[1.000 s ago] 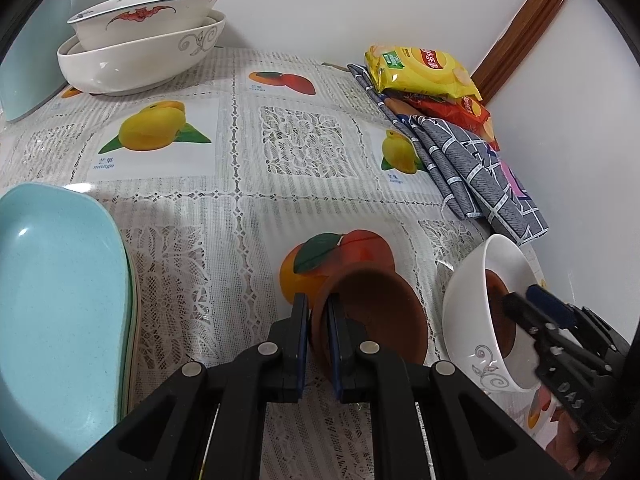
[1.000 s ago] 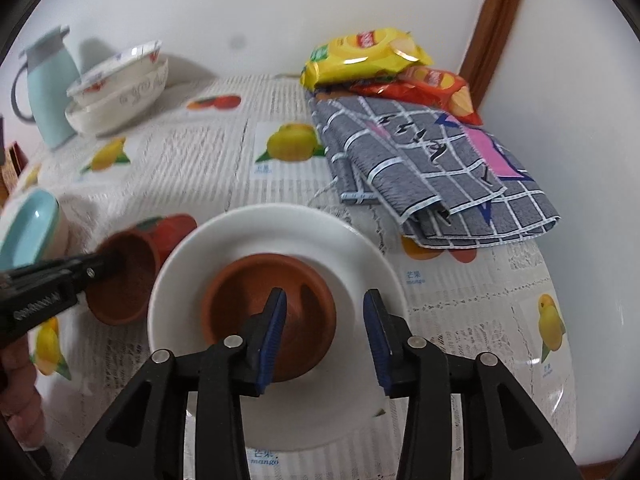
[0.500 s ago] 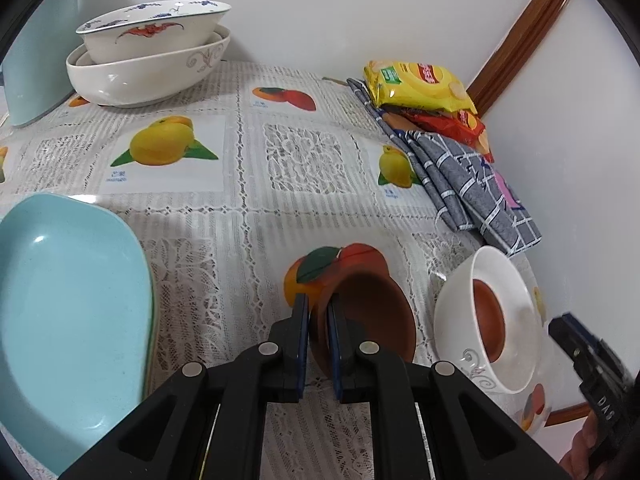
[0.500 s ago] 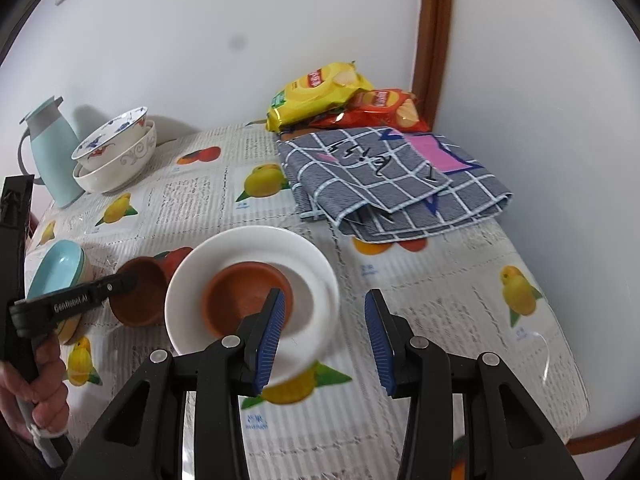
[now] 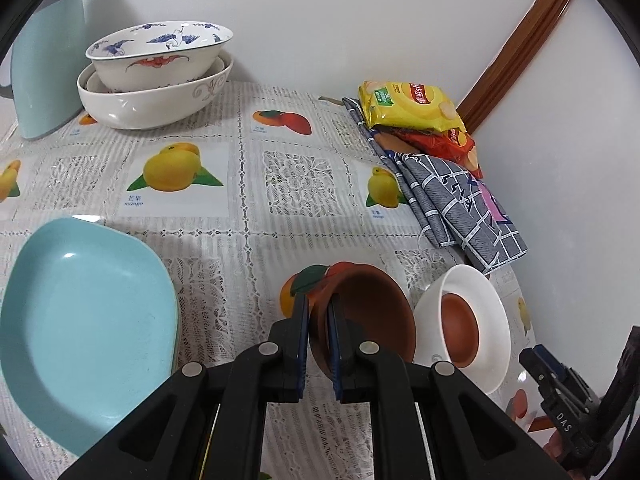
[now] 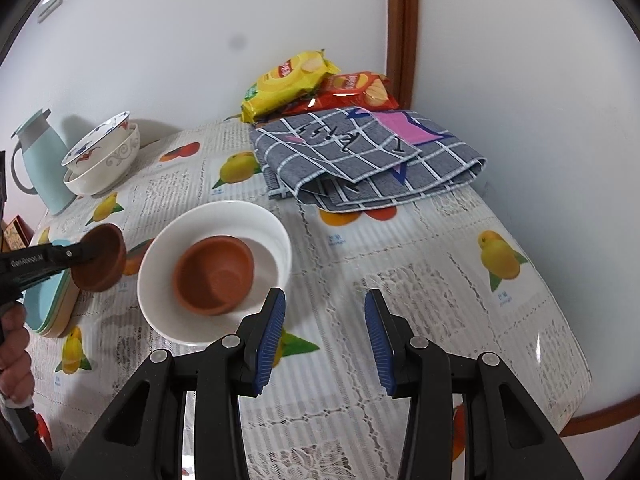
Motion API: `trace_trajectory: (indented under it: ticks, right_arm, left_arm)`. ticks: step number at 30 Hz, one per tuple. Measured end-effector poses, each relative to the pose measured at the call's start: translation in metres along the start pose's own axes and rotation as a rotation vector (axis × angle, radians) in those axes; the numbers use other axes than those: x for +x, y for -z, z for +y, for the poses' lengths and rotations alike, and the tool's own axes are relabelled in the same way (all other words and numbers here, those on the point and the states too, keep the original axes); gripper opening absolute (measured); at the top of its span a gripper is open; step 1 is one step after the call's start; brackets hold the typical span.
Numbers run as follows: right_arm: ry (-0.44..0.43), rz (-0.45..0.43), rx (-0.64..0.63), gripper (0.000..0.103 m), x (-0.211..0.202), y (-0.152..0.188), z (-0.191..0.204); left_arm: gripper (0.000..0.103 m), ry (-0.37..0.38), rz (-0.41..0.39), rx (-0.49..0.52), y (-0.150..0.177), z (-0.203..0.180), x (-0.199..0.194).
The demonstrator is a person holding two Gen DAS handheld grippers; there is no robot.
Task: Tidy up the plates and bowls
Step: 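Lower the left gripper's brown bowl onto the other inside the white bowl and open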
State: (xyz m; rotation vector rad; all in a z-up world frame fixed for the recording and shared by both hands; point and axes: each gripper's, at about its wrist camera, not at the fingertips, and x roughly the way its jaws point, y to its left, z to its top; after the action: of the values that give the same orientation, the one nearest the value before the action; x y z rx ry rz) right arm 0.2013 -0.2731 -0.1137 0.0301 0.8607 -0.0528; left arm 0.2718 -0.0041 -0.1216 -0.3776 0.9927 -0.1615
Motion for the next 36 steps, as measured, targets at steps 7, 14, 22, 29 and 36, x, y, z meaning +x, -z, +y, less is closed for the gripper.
trace_trajectory:
  ticks: [7,14,22,29,36]
  right_arm:
    - [-0.022,-0.006,0.043,0.041,-0.006,0.007,-0.016]
    - [-0.035,-0.01,0.083,0.041,-0.011,0.018,-0.032]
    - [-0.041,-0.01,0.106,0.041,-0.015,0.029,-0.048]
    - [-0.046,-0.026,0.093,0.041,-0.023,0.035,-0.052]
    - [-0.071,-0.033,0.068,0.041,-0.025,0.036,-0.048]
  left_arm:
    - [0.009,0.008,-0.005,0.025,-0.004,-0.02,-0.01]
    - [0.009,0.019,-0.008,0.062,-0.005,-0.048,-0.013]
    - [0.009,0.033,0.005,0.098,-0.001,-0.076,-0.008]
    - [0.009,0.032,0.021,0.126,0.003,-0.098,0.004]
    - [0.009,0.02,0.046,0.133,0.006,-0.107,0.019]
